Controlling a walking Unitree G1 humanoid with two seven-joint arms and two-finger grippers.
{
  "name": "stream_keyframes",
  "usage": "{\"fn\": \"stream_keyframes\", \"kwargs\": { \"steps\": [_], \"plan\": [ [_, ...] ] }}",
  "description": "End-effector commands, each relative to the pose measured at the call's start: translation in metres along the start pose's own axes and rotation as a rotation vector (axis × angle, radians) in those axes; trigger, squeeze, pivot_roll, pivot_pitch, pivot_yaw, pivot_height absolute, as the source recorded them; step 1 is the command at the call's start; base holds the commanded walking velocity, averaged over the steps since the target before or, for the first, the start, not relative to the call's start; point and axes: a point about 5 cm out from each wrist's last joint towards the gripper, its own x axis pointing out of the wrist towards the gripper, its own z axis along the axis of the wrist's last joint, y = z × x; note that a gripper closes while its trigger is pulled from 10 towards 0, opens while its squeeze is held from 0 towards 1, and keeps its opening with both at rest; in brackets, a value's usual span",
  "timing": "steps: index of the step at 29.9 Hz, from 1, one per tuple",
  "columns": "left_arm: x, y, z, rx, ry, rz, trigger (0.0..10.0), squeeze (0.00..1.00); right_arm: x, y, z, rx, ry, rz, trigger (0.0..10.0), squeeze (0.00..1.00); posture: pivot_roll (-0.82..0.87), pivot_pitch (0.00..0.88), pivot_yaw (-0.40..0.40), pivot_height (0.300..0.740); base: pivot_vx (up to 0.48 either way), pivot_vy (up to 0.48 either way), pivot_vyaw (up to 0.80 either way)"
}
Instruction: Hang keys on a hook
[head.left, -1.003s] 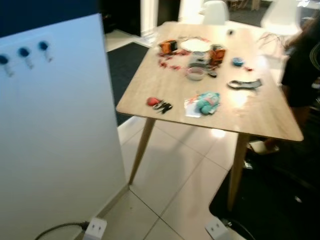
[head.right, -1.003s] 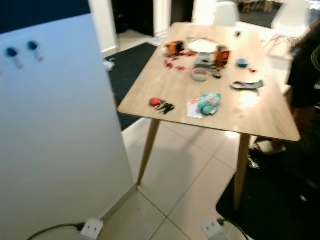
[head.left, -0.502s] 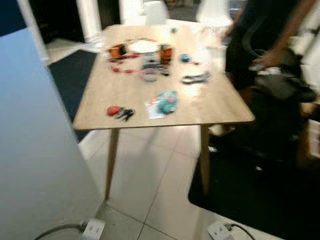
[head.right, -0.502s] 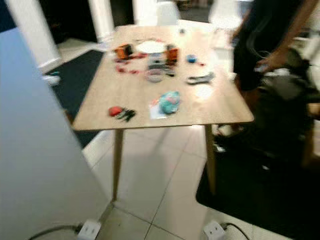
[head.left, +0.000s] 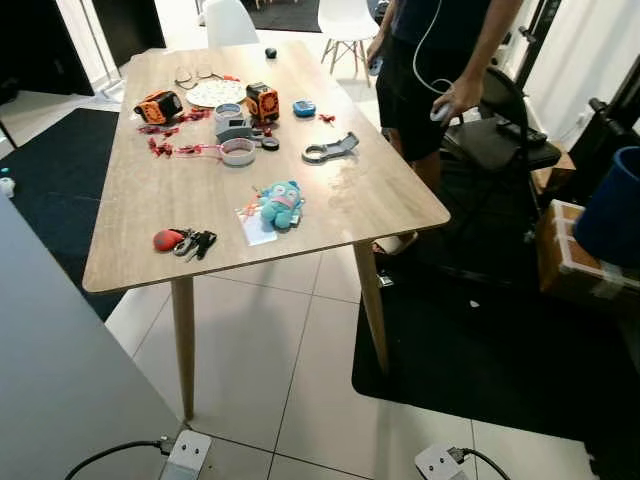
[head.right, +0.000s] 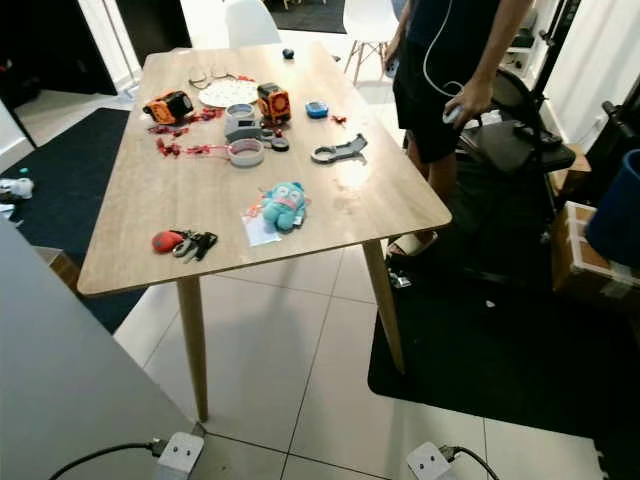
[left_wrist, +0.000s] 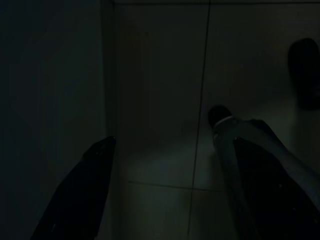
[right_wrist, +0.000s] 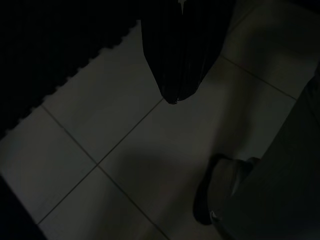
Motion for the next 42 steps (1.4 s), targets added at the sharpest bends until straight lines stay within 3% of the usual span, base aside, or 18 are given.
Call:
{"fn": "stream_keyframes", "kwargs": {
  "steps": [1,10,22,27,42],
  "plan": [
    [0.000,-0.003,-0.003,0.008,0.016,-0.005,10.0,0.00,0.000,0.000,0.002,-0.002,-0.010,0.006,10.0,0.00,-0.03,0.005,0.029,0.740,0.000,-0.446,0.00],
    [0.001,-0.006,0.000,0.020,0.002,-0.006,10.0,0.00,0.000,0.000,0.004,-0.008,-0.015,0.002,10.0,0.00,-0.03,0.002,0.025,0.740,0.000,-0.081,0.00],
    [0.001,-0.005,0.002,0.016,-0.004,-0.013,10.0,0.00,0.002,0.011,0.005,-0.017,-0.019,0.022,10.0,0.00,-0.03,0.003,0.031,0.740,0.000,0.000,-0.07],
    [0.001,-0.006,0.003,0.011,-0.008,-0.014,10.0,0.00,0.001,0.010,0.004,0.001,-0.020,0.021,10.0,0.00,-0.03,0.004,0.028,0.740,0.000,0.000,-0.80],
    [0.001,-0.001,0.006,0.011,-0.022,0.018,10.0,0.00,0.000,0.000,0.003,-0.007,-0.024,0.011,10.0,0.00,-0.02,0.000,0.028,0.740,0.000,-0.177,0.00]
  ]
}}
